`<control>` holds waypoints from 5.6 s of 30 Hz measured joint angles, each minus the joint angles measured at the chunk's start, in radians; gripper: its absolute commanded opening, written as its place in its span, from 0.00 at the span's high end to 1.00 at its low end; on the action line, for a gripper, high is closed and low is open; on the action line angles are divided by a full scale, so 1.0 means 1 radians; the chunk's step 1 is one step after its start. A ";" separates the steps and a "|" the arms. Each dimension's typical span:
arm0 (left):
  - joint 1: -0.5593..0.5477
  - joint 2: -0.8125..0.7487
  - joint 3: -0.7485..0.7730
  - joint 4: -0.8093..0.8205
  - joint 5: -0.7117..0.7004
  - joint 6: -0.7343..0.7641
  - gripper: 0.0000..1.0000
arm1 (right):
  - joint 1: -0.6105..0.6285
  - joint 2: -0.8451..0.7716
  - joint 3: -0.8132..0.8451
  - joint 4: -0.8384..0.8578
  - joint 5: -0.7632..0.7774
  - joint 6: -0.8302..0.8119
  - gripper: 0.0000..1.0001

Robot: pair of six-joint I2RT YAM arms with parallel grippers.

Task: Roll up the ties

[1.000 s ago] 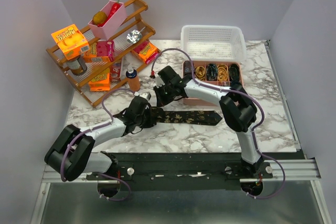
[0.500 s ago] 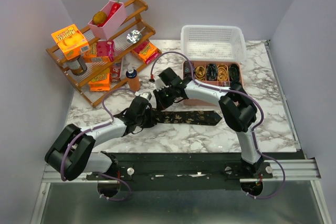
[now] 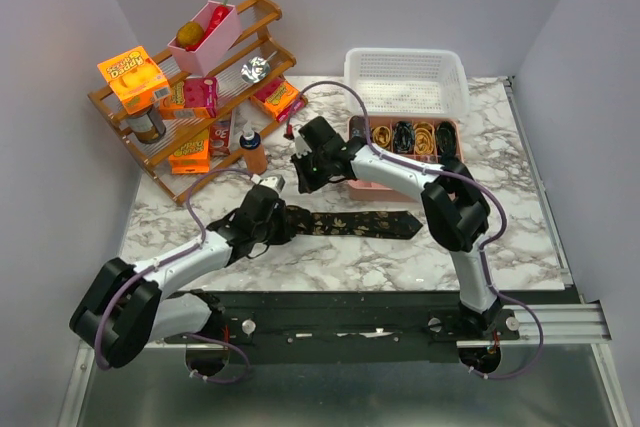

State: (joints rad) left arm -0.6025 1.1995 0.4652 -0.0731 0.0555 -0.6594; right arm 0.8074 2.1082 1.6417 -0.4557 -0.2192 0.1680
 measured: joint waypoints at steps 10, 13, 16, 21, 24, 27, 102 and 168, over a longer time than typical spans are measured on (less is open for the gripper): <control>-0.002 -0.020 -0.022 -0.024 0.000 -0.006 1.00 | -0.004 0.062 0.114 -0.006 0.024 -0.002 0.99; -0.002 -0.004 -0.031 -0.022 0.000 -0.008 1.00 | -0.004 0.097 0.114 -0.027 0.008 -0.002 0.99; -0.004 0.010 -0.032 -0.010 0.001 -0.011 1.00 | -0.004 0.108 0.106 -0.052 -0.014 -0.003 0.99; -0.013 0.034 -0.032 0.035 0.002 -0.019 1.00 | -0.004 0.108 0.089 -0.066 -0.063 -0.005 0.99; -0.020 0.065 -0.032 0.090 0.003 -0.027 1.00 | -0.004 0.106 0.057 -0.081 -0.142 -0.013 0.99; -0.022 0.076 -0.031 0.109 0.002 -0.030 1.00 | -0.004 0.106 0.057 -0.091 -0.179 -0.021 0.99; 0.374 0.174 -0.091 0.433 0.433 -0.149 0.27 | -0.002 -0.076 -0.169 0.013 -0.155 -0.030 0.99; 0.075 0.113 0.241 -0.147 -0.063 0.088 0.71 | 0.018 -0.003 -0.154 0.066 -0.187 0.064 0.99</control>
State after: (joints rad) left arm -0.5274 1.3128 0.7067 -0.2199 -0.0071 -0.5716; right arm 0.8257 2.1048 1.4876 -0.3897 -0.4065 0.2321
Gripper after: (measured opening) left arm 0.390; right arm 0.010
